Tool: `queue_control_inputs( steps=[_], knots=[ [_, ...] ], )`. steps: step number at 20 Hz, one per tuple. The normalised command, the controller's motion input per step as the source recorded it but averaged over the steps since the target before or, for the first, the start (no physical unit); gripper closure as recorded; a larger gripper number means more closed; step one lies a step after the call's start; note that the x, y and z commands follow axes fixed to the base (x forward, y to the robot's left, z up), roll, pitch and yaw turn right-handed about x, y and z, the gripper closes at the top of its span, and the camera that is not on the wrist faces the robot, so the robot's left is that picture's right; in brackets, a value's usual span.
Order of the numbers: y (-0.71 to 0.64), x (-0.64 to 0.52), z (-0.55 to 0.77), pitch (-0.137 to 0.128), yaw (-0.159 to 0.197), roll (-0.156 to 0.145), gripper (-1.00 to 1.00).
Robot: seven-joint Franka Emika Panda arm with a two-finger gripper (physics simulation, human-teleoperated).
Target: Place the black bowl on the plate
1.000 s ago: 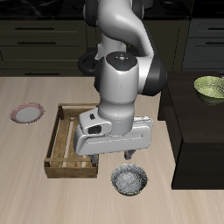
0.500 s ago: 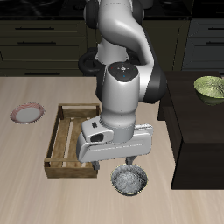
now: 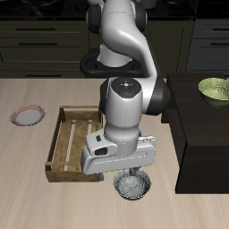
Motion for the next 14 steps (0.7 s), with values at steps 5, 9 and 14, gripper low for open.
queue_control_inputs(
  steps=[5,9,14],
  knots=[
    [0.03,-0.04,-0.16,0.022,-0.020,0.006,-1.00],
    [0.00,0.02,-0.09,0.008,0.023,-0.003,-1.00],
    [0.05,-0.03,-0.08,0.011,0.018,0.006,-1.00]
  ],
)
